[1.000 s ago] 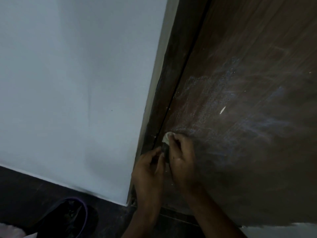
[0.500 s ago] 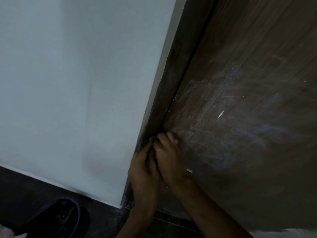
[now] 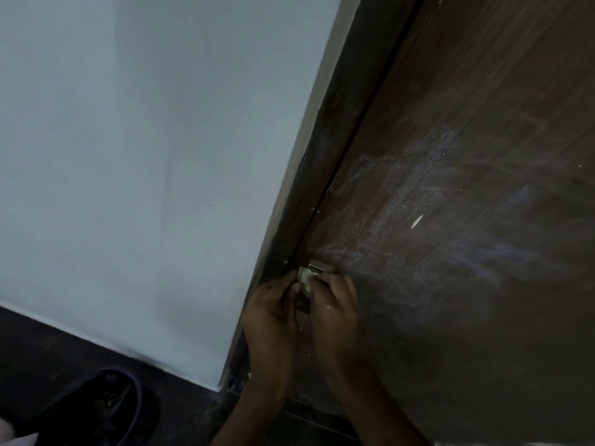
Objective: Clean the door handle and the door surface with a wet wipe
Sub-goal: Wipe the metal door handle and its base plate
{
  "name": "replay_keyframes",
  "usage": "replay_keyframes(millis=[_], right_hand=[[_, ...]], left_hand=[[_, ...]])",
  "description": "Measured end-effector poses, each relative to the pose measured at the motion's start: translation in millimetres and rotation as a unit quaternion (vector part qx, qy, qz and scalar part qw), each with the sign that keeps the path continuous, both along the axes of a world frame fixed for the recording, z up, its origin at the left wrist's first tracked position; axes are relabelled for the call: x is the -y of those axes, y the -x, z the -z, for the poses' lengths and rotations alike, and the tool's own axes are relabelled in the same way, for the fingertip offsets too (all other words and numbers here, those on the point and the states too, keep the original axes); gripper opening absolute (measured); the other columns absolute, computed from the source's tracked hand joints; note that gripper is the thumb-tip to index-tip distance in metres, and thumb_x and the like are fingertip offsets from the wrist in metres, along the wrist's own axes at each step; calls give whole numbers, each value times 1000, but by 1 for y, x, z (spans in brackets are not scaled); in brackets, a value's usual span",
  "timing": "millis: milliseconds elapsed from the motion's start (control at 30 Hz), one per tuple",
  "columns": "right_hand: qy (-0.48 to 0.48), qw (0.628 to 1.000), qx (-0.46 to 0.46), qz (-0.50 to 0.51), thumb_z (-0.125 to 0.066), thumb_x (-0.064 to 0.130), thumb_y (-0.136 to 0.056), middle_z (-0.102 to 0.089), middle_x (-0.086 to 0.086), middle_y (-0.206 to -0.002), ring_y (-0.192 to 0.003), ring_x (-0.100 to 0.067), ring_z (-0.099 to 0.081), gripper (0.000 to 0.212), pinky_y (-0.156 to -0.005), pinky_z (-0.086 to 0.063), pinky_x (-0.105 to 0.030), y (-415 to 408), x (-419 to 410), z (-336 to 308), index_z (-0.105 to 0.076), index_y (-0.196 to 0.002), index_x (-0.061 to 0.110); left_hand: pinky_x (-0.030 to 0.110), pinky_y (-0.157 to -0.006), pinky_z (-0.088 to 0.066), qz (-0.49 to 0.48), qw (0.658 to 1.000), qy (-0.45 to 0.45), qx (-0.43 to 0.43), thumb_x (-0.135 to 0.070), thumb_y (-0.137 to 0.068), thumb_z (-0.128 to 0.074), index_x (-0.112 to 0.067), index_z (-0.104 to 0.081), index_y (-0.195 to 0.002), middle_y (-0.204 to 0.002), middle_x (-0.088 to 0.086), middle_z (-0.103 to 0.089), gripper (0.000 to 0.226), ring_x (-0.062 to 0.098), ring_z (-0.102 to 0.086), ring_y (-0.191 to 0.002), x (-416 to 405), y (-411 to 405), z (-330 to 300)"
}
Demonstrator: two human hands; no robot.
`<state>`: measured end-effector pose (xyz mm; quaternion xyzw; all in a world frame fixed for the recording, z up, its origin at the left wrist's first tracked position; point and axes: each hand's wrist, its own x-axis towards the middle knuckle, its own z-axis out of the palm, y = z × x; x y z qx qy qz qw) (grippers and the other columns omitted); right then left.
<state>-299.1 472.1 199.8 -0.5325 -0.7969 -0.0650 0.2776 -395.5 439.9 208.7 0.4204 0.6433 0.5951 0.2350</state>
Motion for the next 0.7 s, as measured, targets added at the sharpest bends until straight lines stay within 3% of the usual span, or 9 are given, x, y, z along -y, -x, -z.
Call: replay_keyframes(millis=[100,167,233,300,367,467,533,600,700], right_hand=[[14,999,-16,31,-75,-1,-77,-70,-14,-101,-92,-32,-68,25,-84,-56,-37,-14,8,7,-75,-102,1],[36,999,-15,24,-76,0,-81,-72,-15,-104,-97,-30,-70,24,-85,-60,-41,-1,7,8,-74,-105,0],[21,999,-44,-8,-65,12,-93,-71,-13,-106,-100,-25,-69,18,-90,-59,-42,15,1,2,-73,-107,2],[-33,998,-49,-21,-58,12,-96,-71,-2,-107,-100,-15,-67,19,-91,-57,-29,20,-2,-10,-73,-103,3],[-60,990,-126,10,-55,10,-100,-69,11,-106,-97,-4,-65,18,-87,-54,-17,7,-2,-20,-73,-99,8],[-65,990,-83,88,-69,0,-88,-71,-8,-92,-84,-20,-68,9,-74,-60,-30,-15,3,-16,-76,-94,1],[-28,991,-65,110,-82,-8,-72,-73,-12,-85,-77,-26,-71,18,-69,-58,-28,-12,5,-8,-78,-87,0],[15,988,-101,117,-84,-11,-66,-75,-13,-81,-74,-29,-72,21,-68,-58,-27,-4,6,-6,-79,-83,-1],[38,974,-157,157,-81,-9,-70,-76,-12,-80,-76,-29,-72,20,-73,-61,-42,3,4,-12,-80,-88,2]], left_hand=[[-4,-84,-37,-9,1000,6,-5,-6,-83,-77,-13,-79,-105,-100,-4,-75,23,-1,-65,-91,2,-2,1],[-1,-85,-41,-8,1000,3,1,-4,-83,-77,-15,-79,-103,-99,-6,-74,23,0,-66,-91,5,-4,2],[6,-86,-47,-24,1000,2,15,-3,-85,-75,-18,-79,-104,-100,-9,-73,25,4,-67,-92,5,-5,2],[12,-88,-50,-43,999,-5,20,-7,-86,-75,-22,-79,-103,-100,-12,-73,23,4,-67,-92,2,-4,1],[10,-89,-48,-41,999,-11,7,-12,-86,-76,-21,-79,-104,-100,-12,-74,20,2,-67,-93,-1,-2,0],[6,-87,-47,-42,999,-6,-8,-14,-83,-79,-19,-80,-103,-99,-10,-75,21,3,-69,-91,-3,0,2],[6,-86,-47,-38,999,7,2,-13,-82,-80,-20,-80,-103,-99,-9,-75,22,5,-70,-90,-4,-2,5],[1,-85,-45,-27,999,16,11,-13,-81,-80,-20,-80,-105,-100,-8,-75,24,5,-70,-90,-6,-4,7],[-1,-83,-43,-10,1000,7,12,-13,-81,-81,-21,-78,-106,-100,-11,-74,26,-2,-68,-91,-8,-7,9]])
